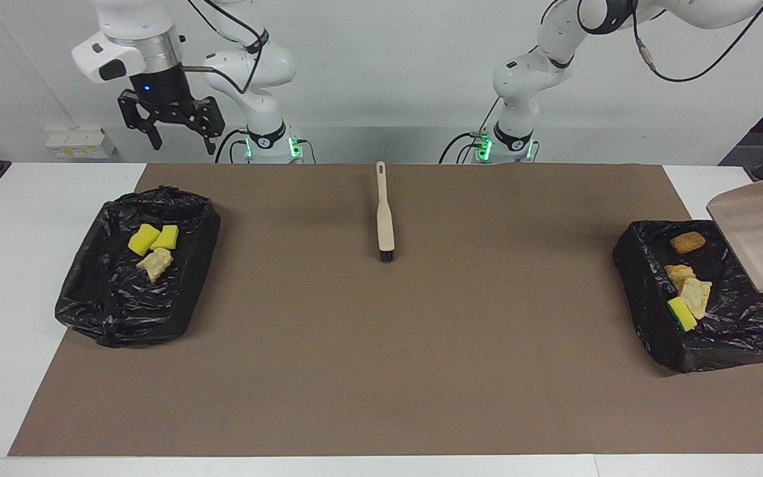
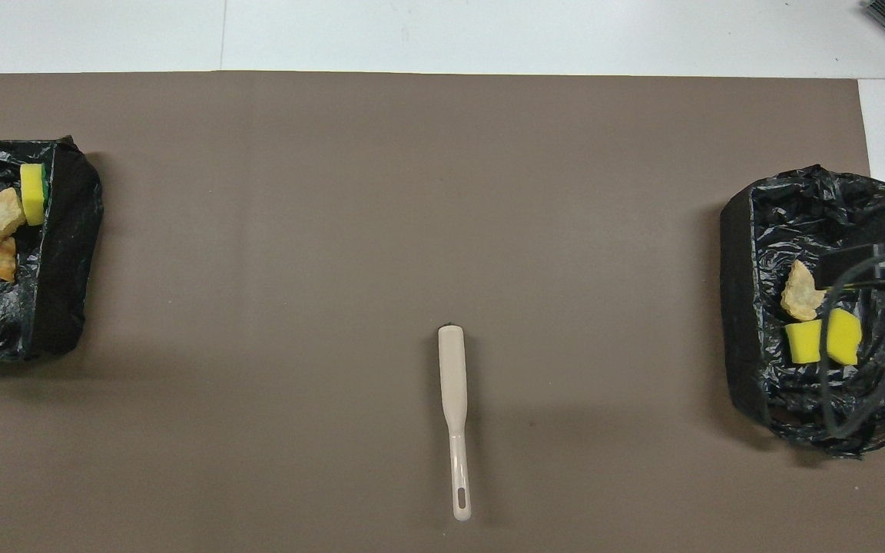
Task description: Sweep and dump trash in bin
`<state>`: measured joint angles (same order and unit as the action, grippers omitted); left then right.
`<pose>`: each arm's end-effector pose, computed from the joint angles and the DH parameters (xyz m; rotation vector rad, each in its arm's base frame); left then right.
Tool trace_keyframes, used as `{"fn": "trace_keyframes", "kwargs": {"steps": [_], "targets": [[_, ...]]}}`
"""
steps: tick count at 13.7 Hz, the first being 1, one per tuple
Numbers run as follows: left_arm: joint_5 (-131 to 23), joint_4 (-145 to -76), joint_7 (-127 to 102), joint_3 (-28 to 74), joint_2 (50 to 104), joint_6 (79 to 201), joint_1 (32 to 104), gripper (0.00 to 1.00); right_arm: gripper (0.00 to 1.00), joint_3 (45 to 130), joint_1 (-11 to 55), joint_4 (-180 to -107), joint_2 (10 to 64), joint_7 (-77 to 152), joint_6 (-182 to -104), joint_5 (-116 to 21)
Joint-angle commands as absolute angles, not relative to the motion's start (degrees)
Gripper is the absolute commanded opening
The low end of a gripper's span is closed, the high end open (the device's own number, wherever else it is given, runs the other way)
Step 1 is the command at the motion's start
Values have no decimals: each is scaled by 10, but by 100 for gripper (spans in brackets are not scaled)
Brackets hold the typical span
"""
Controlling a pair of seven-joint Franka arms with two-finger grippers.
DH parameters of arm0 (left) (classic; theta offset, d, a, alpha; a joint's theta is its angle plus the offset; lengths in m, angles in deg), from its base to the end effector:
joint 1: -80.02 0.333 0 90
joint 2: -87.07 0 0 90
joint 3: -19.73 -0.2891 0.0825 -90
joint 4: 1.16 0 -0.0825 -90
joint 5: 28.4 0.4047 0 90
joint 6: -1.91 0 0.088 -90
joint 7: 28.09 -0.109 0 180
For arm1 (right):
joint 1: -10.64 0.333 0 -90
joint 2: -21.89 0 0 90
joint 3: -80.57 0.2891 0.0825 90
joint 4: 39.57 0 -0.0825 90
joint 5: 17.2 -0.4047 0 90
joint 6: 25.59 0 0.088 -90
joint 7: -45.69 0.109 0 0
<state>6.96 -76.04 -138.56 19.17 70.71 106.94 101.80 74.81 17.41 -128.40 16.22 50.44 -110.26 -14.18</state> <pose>0.6101 0.3012 0.5913 -1.7902 1.8990 0.6367 0.5366 0.0004 0.6521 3.0982 -0.1092 0.0433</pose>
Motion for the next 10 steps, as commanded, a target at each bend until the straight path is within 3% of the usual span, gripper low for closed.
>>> {"fn": "trace_keyframes", "kwargs": {"steps": [1,10], "targets": [[75,-803,-1376,191,736,1053,983,0,100,757,129,-1297,156,483,-1093,-160],[-74,-936,-1284,192,792,1060,849,0,100,757,113,-1318,145,484,-1090,-167]]}}
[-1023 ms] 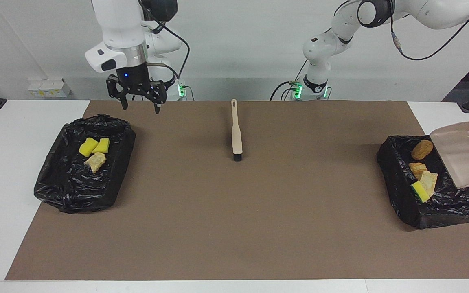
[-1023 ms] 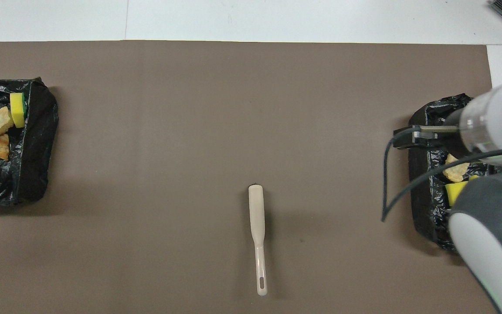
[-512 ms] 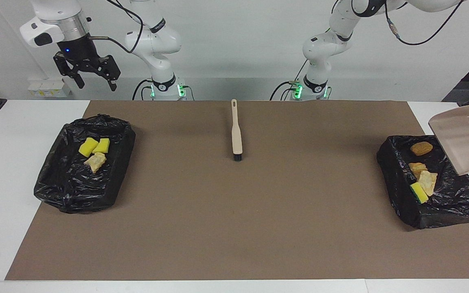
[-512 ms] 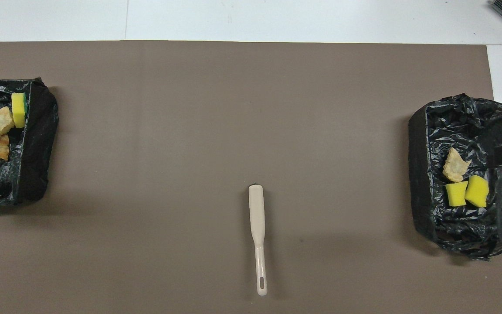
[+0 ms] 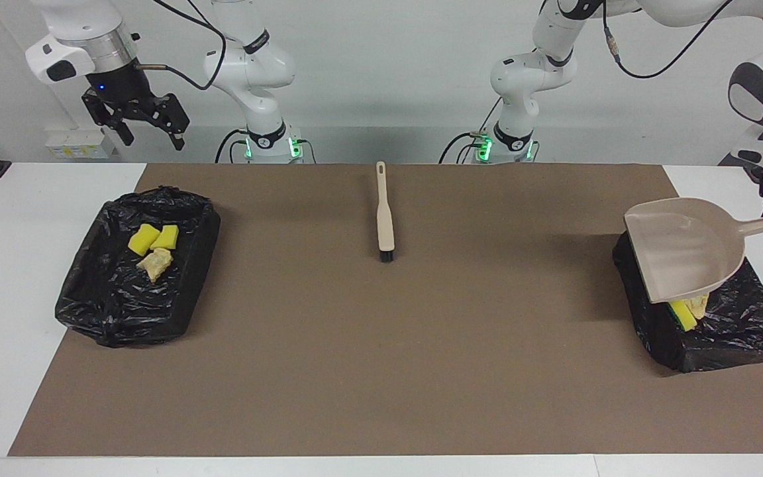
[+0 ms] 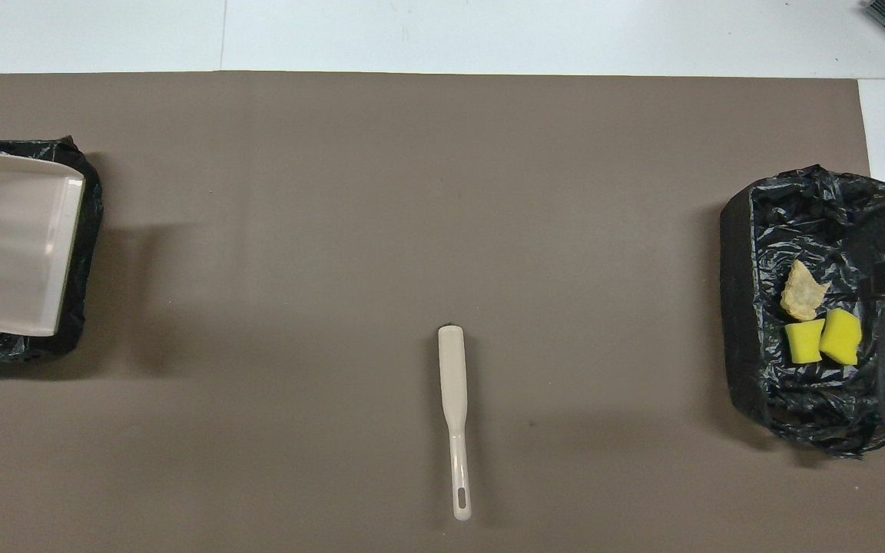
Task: Sweep and dump trash in bin
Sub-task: 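Carry the empty dustpan back to the table center with the left gripper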
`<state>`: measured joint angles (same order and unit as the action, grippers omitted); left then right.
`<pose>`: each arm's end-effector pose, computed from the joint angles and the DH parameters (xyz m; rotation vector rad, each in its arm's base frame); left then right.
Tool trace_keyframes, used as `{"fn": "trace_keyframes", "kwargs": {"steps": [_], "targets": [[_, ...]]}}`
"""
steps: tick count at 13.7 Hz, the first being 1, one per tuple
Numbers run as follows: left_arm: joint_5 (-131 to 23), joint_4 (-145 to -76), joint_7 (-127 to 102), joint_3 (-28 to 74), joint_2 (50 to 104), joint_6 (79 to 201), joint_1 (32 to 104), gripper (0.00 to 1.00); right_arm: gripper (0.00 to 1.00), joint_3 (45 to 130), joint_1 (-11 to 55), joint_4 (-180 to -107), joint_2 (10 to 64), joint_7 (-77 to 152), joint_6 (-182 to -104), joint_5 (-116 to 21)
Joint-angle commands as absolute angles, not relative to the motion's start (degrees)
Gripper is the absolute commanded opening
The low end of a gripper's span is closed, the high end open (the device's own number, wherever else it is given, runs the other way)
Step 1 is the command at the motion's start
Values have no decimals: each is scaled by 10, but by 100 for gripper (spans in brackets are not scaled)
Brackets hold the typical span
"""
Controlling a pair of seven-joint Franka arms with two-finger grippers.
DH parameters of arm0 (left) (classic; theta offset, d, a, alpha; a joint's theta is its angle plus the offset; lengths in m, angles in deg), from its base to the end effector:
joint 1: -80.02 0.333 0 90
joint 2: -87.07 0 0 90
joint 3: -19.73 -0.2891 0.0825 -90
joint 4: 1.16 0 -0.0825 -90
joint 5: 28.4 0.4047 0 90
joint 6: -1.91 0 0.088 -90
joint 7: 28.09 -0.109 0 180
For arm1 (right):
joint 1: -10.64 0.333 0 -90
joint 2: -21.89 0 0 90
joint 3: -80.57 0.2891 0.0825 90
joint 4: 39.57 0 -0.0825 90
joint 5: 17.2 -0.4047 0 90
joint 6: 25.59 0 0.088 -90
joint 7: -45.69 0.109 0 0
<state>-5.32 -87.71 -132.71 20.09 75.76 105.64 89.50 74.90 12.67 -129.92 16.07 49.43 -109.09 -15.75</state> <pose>0.6358 0.1362 0.5340 -1.8118 2.1544 0.3928 0.5325 -0.0397 0.6388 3.1196 -0.2044 -0.0289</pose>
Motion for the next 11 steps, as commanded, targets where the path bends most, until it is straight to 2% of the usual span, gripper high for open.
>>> {"fn": "trace_keyframes", "kwargs": {"steps": [1,4,11], "targets": [[-83,-953,-1239,192,795,1061,819,0,100,757,115,-1314,148,484,-1090,-167],[-115,-970,-1046,192,788,1061,731,0,100,757,123,-1312,149,486,-1091,-167],[-236,-975,-388,192,692,1161,533,0,100,757,122,-1312,149,488,-1091,-167]]}}
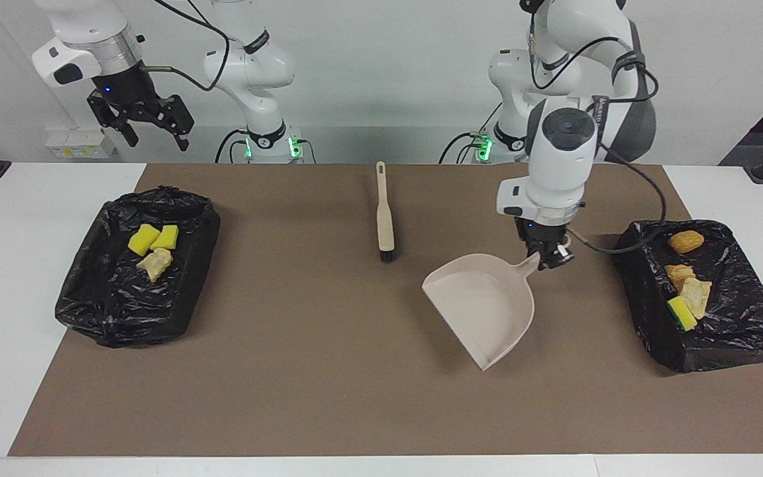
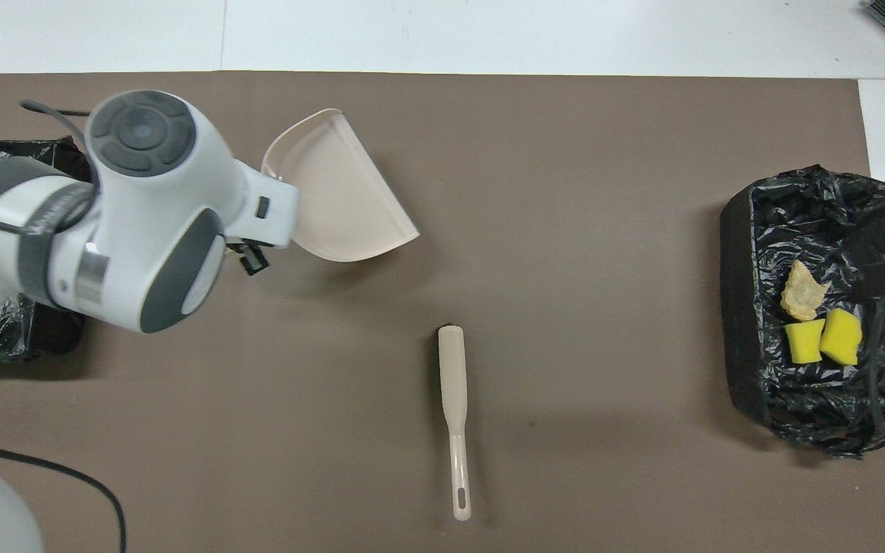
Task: Sweep and dump trash in bin
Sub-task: 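Carry the empty dustpan back to the table center with the left gripper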
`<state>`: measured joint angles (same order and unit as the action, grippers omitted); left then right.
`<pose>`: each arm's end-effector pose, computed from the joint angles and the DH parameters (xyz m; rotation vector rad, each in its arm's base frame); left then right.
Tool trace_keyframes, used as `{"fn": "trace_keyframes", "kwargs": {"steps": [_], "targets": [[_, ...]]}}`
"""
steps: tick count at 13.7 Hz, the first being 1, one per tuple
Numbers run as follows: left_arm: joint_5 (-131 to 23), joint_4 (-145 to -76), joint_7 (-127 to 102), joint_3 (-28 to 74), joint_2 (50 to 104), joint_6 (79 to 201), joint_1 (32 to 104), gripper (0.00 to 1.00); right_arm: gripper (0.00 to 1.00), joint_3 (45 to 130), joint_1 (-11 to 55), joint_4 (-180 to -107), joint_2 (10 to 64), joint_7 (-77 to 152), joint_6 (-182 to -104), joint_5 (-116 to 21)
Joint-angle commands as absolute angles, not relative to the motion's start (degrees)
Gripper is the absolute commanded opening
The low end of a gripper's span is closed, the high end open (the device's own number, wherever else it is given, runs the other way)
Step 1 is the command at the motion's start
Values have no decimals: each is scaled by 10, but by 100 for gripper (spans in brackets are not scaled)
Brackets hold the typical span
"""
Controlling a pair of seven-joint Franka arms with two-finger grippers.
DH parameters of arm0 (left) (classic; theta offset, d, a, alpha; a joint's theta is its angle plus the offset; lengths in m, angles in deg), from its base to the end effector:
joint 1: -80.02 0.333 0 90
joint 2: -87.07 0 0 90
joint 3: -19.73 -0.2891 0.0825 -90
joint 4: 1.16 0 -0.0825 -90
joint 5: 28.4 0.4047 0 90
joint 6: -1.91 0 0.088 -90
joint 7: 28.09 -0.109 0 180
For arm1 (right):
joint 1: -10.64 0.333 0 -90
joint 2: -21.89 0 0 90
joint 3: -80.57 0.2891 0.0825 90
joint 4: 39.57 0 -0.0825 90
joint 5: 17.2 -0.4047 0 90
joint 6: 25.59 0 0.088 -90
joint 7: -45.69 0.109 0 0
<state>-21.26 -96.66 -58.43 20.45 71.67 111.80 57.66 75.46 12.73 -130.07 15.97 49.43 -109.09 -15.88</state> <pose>0.6018 -0.2460 0.4125 -2.6761 1.4195 0.0374 0.5324 -0.0334 0.6386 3.1220 -0.1872 -0.0300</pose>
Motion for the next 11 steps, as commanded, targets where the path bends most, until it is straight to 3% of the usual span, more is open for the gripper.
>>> {"fn": "trace_keyframes", "kwargs": {"steps": [1,6,9,11], "targets": [[-243,-976,-322,193,680,1191,524,0,100,757,122,-1312,149,488,-1091,-167],[-306,-955,-115,195,620,1267,475,0,100,757,122,-1312,149,488,-1090,-167],[-312,-842,32,195,528,1266,450,0,100,757,122,-1312,149,488,-1091,-167],[-310,-827,45,195,520,1267,450,0,100,757,122,-1312,149,488,-1091,-167]]}}
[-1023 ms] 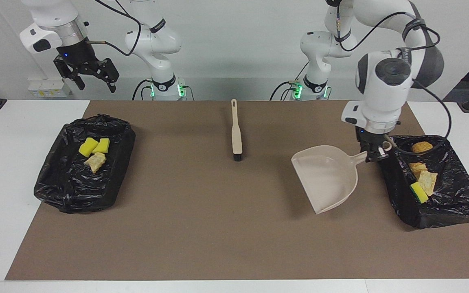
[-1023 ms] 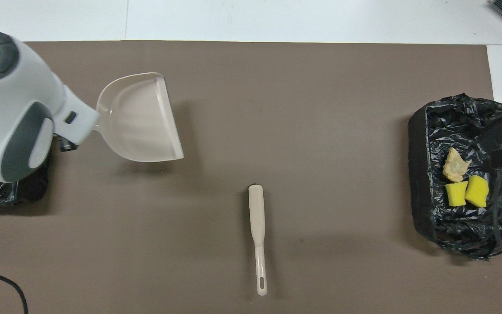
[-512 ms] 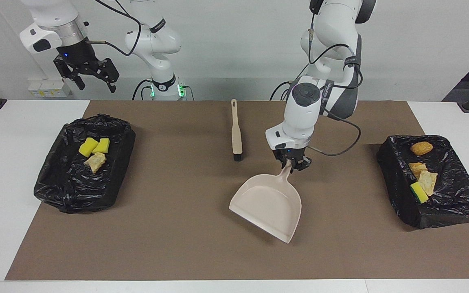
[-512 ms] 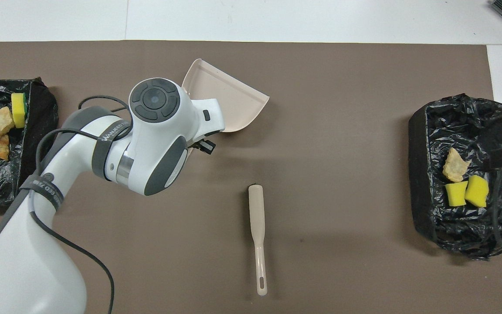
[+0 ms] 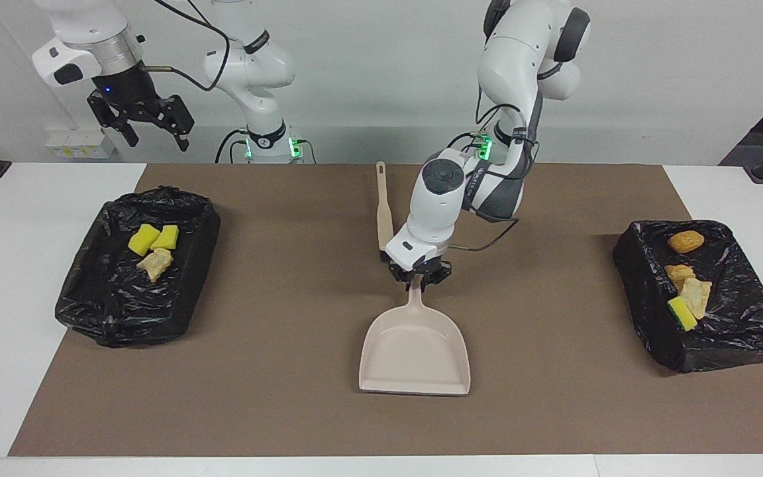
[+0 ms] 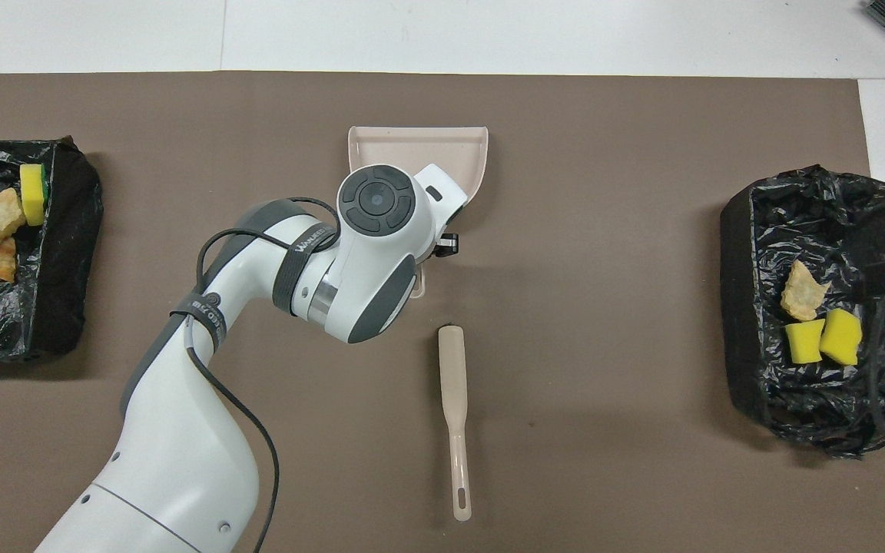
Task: Sweep and dump trash in bin
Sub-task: 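Carry the empty dustpan back to the table center with the left gripper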
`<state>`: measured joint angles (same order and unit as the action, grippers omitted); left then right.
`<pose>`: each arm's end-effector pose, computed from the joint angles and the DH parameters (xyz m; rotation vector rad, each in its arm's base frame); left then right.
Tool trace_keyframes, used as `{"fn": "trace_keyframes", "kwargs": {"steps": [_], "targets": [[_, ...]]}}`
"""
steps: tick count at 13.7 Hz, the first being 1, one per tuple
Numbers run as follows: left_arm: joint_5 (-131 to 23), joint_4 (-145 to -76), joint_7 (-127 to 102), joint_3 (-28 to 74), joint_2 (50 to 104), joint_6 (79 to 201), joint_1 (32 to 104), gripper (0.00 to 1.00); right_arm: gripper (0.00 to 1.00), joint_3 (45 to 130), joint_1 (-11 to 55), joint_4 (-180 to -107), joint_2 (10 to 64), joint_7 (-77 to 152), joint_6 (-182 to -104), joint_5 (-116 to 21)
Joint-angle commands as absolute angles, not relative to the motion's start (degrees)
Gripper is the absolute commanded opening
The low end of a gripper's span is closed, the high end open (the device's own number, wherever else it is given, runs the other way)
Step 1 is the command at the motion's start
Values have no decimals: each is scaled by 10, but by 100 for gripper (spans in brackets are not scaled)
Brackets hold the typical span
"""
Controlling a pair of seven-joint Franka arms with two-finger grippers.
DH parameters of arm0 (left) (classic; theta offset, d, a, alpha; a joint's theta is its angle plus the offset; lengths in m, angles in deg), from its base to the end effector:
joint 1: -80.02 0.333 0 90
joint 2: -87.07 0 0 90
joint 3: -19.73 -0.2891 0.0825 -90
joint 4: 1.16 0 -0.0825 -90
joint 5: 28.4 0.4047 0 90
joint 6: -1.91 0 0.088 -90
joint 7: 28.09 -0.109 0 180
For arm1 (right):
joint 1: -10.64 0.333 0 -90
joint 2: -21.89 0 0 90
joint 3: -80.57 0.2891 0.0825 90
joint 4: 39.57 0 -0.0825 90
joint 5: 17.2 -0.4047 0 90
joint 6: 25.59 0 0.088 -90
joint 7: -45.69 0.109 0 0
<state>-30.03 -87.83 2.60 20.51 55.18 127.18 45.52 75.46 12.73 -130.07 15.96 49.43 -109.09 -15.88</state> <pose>0.5861 -0.4144 0.3159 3.0476 -0.0954 0.1240 0.5323 -0.0334 0.6387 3.1220 -0.1872 -0.0297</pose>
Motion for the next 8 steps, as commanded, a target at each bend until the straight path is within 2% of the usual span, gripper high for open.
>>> {"fn": "trace_keyframes", "kwargs": {"steps": [1,2,3,4,5,6,8], "targets": [[-311,-828,46,195,520,1266,450,0,100,757,122,-1312,149,488,-1091,-167],[-311,-828,46,195,520,1265,450,0,100,757,122,-1312,149,488,-1091,-167],[-311,-828,52,195,520,1265,450,9,100,757,122,-1312,149,488,-1091,-167],[-311,-827,63,195,520,1265,449,32,100,757,122,-1312,149,488,-1091,-167],[-311,-827,67,195,520,1271,447,73,100,757,122,-1312,149,488,-1091,-167],[-306,-828,67,195,521,1272,446,100,100,757,122,-1312,149,488,-1091,-167],[-310,-828,66,195,531,1272,444,100,100,757,122,-1312,149,487,-1091,-167]]}}
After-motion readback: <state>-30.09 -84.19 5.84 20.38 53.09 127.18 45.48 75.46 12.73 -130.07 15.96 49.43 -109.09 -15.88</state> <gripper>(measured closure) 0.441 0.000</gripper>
